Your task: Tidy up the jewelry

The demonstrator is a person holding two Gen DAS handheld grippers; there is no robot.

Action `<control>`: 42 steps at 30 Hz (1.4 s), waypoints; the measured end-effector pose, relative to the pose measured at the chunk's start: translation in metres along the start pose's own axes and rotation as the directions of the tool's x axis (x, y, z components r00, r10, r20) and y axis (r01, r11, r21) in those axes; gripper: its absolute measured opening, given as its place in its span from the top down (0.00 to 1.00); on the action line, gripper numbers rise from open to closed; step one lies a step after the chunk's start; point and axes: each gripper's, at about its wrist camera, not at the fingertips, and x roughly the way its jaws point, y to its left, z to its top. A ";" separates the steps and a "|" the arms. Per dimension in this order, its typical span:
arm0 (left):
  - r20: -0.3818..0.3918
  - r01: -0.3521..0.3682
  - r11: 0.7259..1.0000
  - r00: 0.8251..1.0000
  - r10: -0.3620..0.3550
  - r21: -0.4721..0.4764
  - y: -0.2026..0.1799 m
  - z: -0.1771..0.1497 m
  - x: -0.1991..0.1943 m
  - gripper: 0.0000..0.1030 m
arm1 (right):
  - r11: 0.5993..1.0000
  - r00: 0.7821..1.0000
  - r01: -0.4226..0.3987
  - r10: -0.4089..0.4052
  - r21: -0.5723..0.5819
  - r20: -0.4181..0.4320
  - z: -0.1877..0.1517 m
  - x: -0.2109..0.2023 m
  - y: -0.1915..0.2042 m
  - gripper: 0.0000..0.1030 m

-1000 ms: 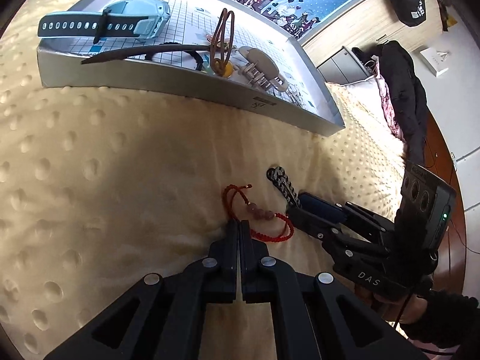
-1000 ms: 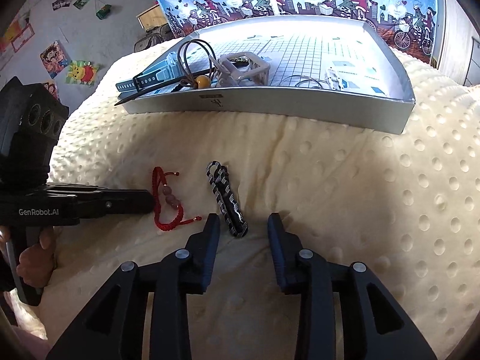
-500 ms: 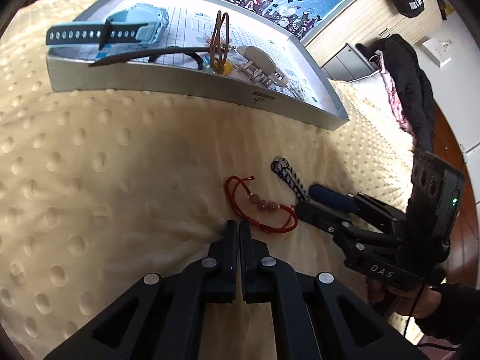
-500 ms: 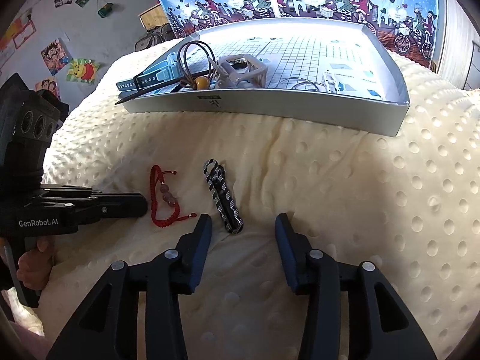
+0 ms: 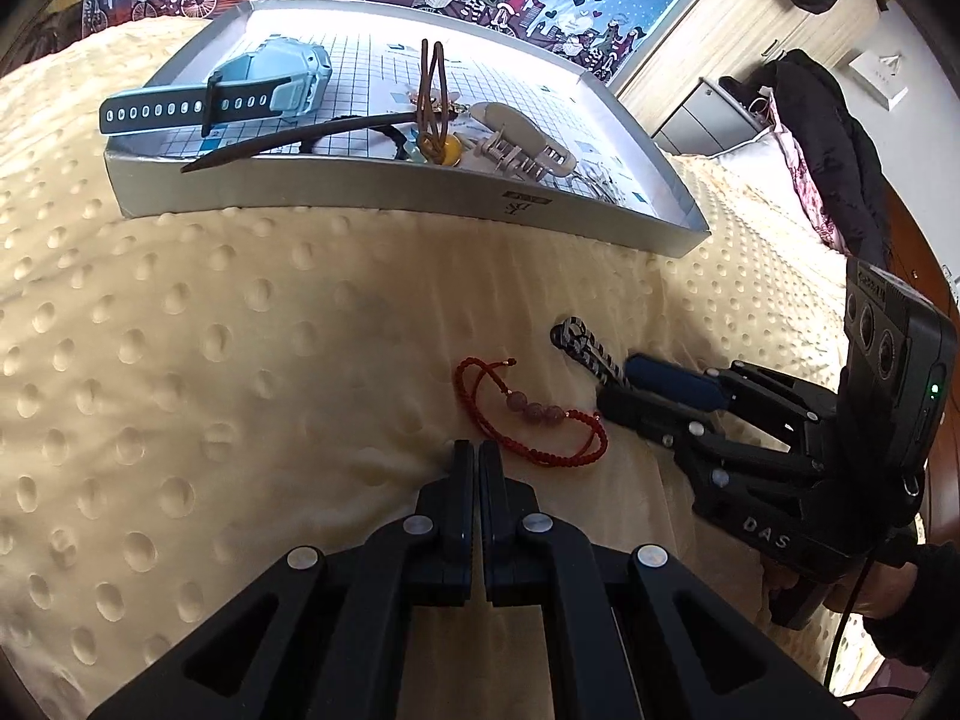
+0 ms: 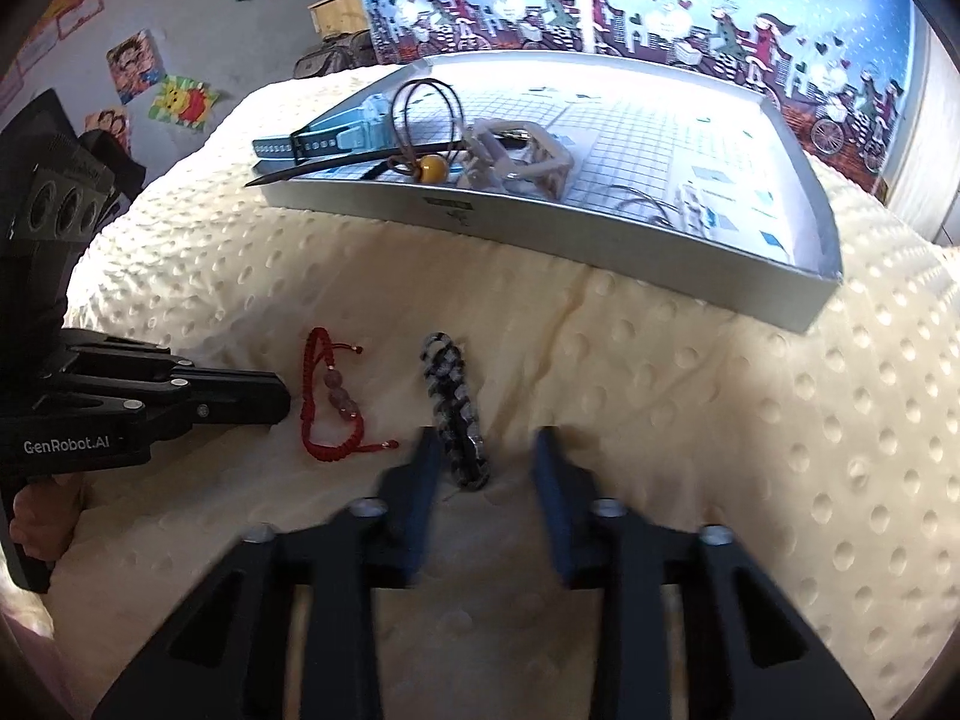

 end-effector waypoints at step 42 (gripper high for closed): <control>0.076 -0.095 0.993 0.993 0.090 0.068 -0.014 0.016 -0.001 0.38 | 0.995 0.999 0.022 -0.019 0.092 -0.040 -0.023 -0.020 -0.031 0.87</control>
